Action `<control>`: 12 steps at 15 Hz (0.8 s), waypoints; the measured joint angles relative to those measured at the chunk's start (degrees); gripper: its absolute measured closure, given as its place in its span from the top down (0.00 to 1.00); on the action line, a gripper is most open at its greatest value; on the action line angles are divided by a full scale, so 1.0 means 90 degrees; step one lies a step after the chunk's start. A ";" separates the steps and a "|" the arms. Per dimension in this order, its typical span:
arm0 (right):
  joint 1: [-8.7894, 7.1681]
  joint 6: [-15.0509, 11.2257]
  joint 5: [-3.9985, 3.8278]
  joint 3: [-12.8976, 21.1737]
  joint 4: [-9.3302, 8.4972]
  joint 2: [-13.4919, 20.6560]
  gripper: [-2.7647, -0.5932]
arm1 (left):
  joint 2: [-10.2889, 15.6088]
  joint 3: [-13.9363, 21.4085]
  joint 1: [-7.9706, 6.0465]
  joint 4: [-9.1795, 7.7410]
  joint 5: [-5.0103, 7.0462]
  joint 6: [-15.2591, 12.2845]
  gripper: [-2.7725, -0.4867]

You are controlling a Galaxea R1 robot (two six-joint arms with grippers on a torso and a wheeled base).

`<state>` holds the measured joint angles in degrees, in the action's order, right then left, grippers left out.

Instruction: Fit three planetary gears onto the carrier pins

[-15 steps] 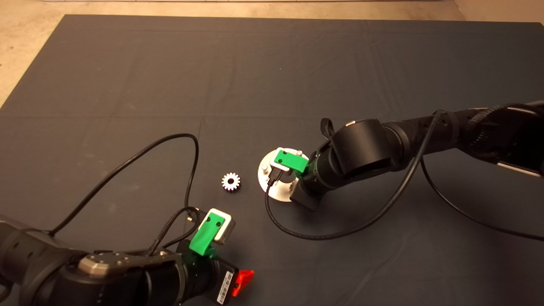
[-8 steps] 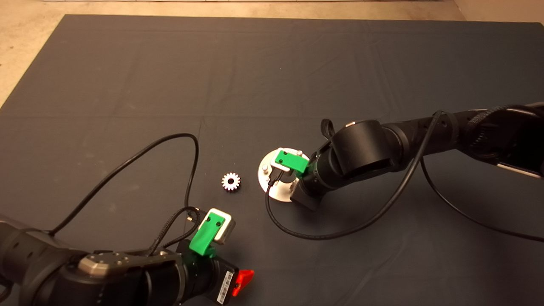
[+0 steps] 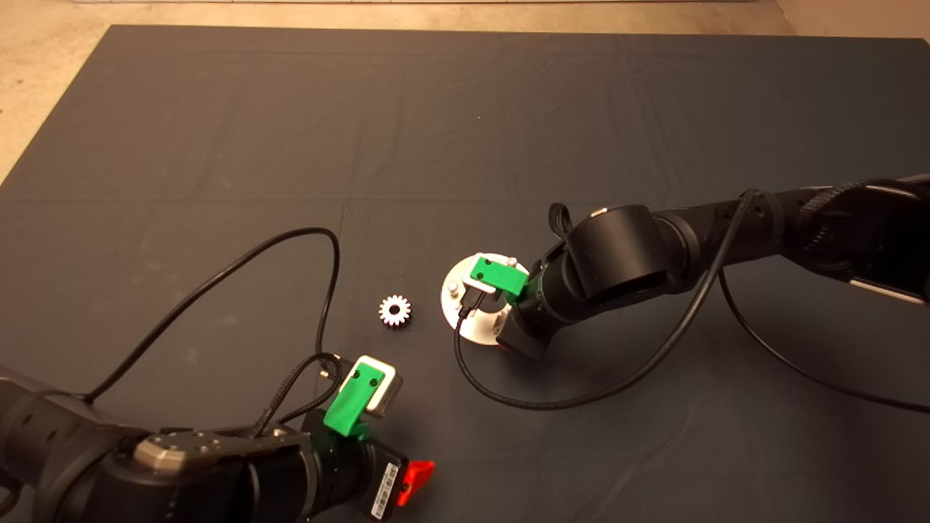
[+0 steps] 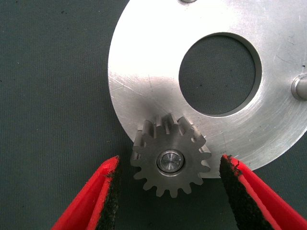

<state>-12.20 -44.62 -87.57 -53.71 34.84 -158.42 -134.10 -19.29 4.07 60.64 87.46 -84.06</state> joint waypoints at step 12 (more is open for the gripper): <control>-0.0759 -0.0866 0.0015 0.0697 -0.0007 0.0356 0.55 | -0.0003 0.0000 0.0000 0.0005 -0.0001 -0.0003 0.82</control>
<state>-19.03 -52.41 -87.43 -47.44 34.78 -155.22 -134.12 -19.29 4.07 60.68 87.45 -84.09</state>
